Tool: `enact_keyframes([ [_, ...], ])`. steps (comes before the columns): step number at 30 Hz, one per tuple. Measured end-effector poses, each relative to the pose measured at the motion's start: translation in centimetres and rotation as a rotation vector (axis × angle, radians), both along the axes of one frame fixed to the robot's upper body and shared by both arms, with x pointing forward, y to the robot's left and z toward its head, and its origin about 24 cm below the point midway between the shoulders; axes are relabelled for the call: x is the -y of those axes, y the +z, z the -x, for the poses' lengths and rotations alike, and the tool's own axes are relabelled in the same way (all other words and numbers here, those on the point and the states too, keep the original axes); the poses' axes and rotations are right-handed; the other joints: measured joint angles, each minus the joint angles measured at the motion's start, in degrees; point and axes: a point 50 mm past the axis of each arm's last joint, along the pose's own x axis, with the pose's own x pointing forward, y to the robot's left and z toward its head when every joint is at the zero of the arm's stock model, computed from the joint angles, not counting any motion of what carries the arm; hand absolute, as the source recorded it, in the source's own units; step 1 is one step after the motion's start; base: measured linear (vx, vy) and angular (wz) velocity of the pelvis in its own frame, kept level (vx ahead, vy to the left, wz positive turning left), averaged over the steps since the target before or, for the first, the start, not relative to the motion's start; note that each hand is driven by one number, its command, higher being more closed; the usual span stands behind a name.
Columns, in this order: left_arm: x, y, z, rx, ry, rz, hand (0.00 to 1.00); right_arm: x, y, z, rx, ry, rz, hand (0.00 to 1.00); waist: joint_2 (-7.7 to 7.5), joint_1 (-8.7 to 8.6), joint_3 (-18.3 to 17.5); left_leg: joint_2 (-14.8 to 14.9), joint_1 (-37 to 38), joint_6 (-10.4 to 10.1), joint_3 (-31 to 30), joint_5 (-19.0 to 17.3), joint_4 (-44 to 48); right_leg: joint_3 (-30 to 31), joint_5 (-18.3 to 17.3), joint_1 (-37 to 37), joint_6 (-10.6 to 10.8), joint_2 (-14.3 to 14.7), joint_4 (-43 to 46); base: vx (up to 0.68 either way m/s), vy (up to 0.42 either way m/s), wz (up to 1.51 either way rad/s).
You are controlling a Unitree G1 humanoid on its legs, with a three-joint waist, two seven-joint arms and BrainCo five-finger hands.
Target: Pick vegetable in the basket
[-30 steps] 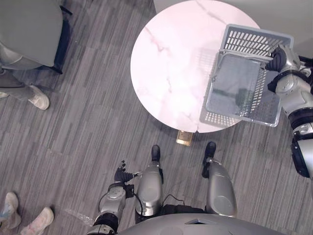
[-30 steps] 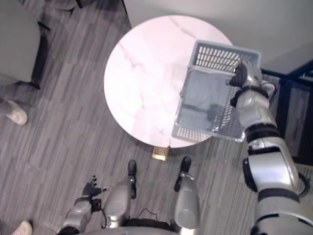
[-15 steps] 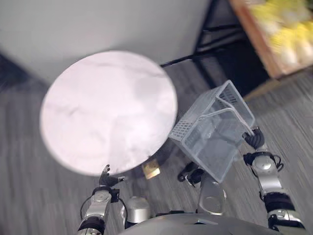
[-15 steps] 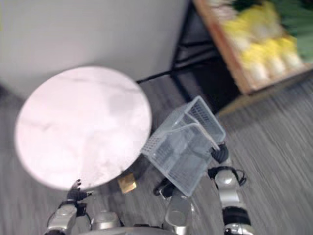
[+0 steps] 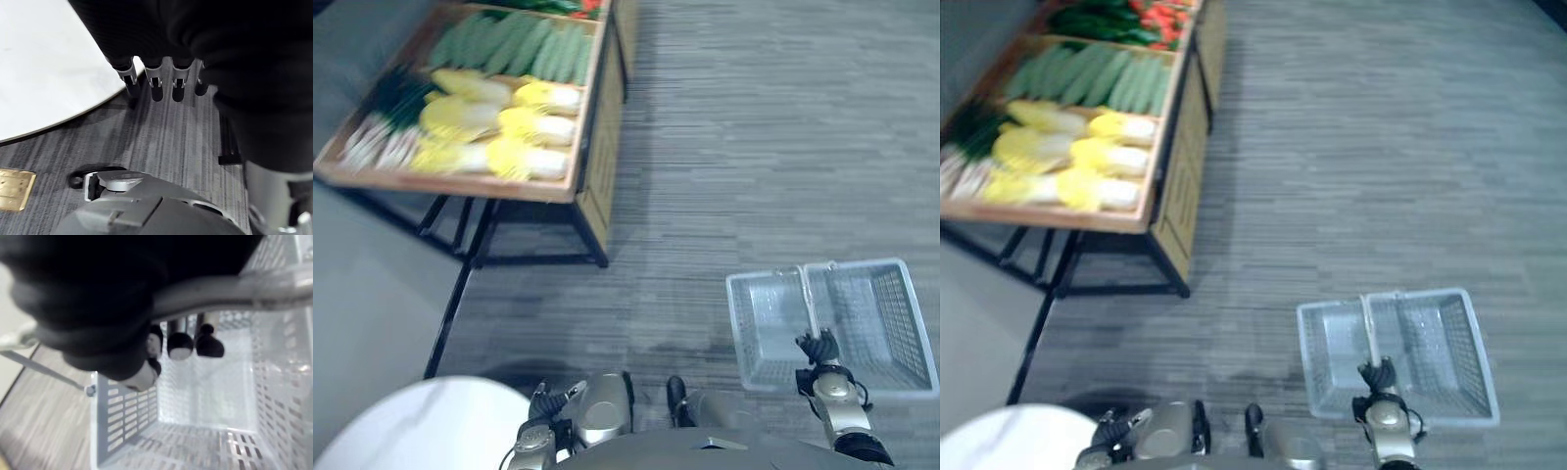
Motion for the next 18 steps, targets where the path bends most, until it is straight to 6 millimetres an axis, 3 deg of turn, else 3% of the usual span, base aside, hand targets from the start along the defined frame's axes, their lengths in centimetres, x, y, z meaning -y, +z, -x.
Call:
enact_keyframes([
  [2, 0.1, 0.0, -0.1, 0.006, 0.000, 0.002, 0.00, 0.3, -1.0, 1.4, -0.074, -0.057, -0.017, 1.00, 0.12, 0.14, -0.05, -0.88, 0.18, 1.33, 9.49, 5.77, -9.66, 1.68, -0.80, 4.11, 1.76, -1.12, -2.23, 0.51, 0.249, -0.46],
  [3, 0.3, 0.0, -0.1, 0.006, 0.000, 0.005, 0.00, 0.4, -1.5, 2.4, -0.119, -0.071, -0.021, 1.00, 0.29, 0.51, -0.34, -1.31, 0.26, 3.07, 14.26, 8.61, -12.94, 1.54, -2.09, 5.57, 3.92, -1.43, -2.23, 0.67, 0.294, -0.76],
  [4, 0.6, -0.1, -0.1, 0.007, 0.007, 0.015, 0.00, 0.6, -2.2, 4.0, -0.186, -0.066, -0.016, 1.00, 0.44, 2.52, -0.87, -2.05, 0.81, 9.05, 14.59, 13.03, -13.68, 1.20, -4.20, 5.65, 6.11, -1.65, 0.75, 0.59, 0.241, -0.89],
  [5, 0.5, -0.1, -0.1, 0.006, 0.017, 0.017, 0.00, -0.1, -2.5, 4.1, -0.198, -0.049, -0.026, 1.00, -0.38, 3.08, -1.05, -2.67, 1.69, 11.80, 15.30, 13.06, -13.72, 0.49, -6.06, 4.44, 8.60, -2.12, 5.40, 0.60, 0.227, -0.60],
  [6, -0.1, 0.0, 0.0, 0.004, 0.020, 0.001, 0.00, -0.8, -2.8, 4.3, -0.208, -0.041, -0.041, 1.00, -1.99, 2.33, -1.39, -4.51, 3.63, 12.69, 15.50, 11.85, -14.36, -2.75, -7.24, 0.80, 12.98, -3.61, 15.21, 0.60, 0.222, 0.19],
  [7, -0.6, 0.1, -0.1, 0.002, 0.011, -0.015, 0.00, -1.1, -3.2, 4.8, -0.225, -0.059, -0.058, 1.00, -3.04, 0.93, -1.43, -5.84, 6.12, 12.52, 13.41, 10.12, -15.05, -6.41, -4.65, -3.42, 21.10, -4.65, 27.95, 0.58, 0.206, 0.68],
  [8, -0.8, 0.2, -0.4, 0.005, -0.004, -0.024, 0.00, -1.1, -3.4, 5.3, -0.240, -0.067, -0.062, 1.00, -3.20, 0.03, -1.50, -6.21, 7.58, 12.50, 11.43, 9.00, -15.08, -7.93, -1.29, -6.17, 24.42, -5.57, 35.29, 0.59, 0.151, 0.99],
  [10, -0.9, 0.1, -0.2, -0.024, -0.025, -0.028, 0.00, -0.3, -3.5, 6.6, -0.255, -0.133, -0.062, 1.00, -3.57, -1.61, -1.47, -7.73, 15.37, 12.00, 6.73, 7.16, -18.32, -14.67, -2.80, -10.57, 22.21, -11.37, 48.97, 0.55, 0.042, 1.12],
  [12, -0.9, 0.1, -0.3, -0.024, -0.025, -0.028, 0.00, 0.2, -3.5, 7.3, -0.250, -0.173, -0.065, 1.00, -3.22, -2.21, -1.57, -7.57, 20.71, 11.74, 3.14, 7.25, -22.29, -18.12, -4.26, -12.04, 19.34, -15.06, 46.77, 0.54, -0.067, 1.07],
  [13, -0.9, 0.1, -0.5, -0.019, -0.026, -0.029, 0.00, 0.3, -3.5, 7.5, -0.240, -0.206, -0.082, 1.00, -2.82, -2.72, -1.56, -6.84, 23.12, 10.98, 0.34, 7.08, -24.12, -18.76, -5.24, -14.06, 17.56, -16.64, 41.70, 0.47, -0.112, 1.02],
  [15, -0.8, 0.1, -0.7, -0.015, -0.025, -0.026, 0.00, 0.4, -3.6, 7.7, -0.239, -0.241, -0.099, 1.00, -2.57, -3.26, -1.68, -5.15, 24.50, 9.45, -2.82, 6.32, -25.01, -18.29, -5.21, -15.72, 17.26, -17.36, 32.06, 0.41, -0.211, 0.95],
  [16, -0.7, 0.2, -0.9, -0.010, -0.025, -0.025, 0.00, 0.5, -3.7, 8.0, -0.235, -0.272, -0.115, 1.00, -2.43, -3.35, -1.75, -3.86, 24.70, 7.90, -4.68, 5.47, -25.00, -16.56, -3.60, -16.60, 17.68, -17.47, 22.62, 0.52, -0.384, 1.13],
  [17, -0.7, 0.2, -1.2, -0.010, -0.016, -0.027, 0.00, 0.6, -3.8, 8.4, -0.237, -0.309, -0.131, 1.00, -2.49, -3.25, -1.75, -2.79, 25.02, 6.18, -7.14, 4.44, -25.01, -13.68, 0.22, -16.88, 17.59, -17.84, 11.94, 0.43, -0.374, 0.87],
  [18, -0.7, 0.1, -1.2, -0.012, -0.014, -0.027, 0.00, 0.6, -3.8, 8.4, -0.239, -0.314, -0.133, 1.00, -2.50, -3.24, -1.74, -2.58, 25.10, 5.82, -7.58, 4.22, -25.01, -13.14, 0.92, -16.98, 17.64, -17.98, 10.31, 0.44, -0.440, 0.94],
])
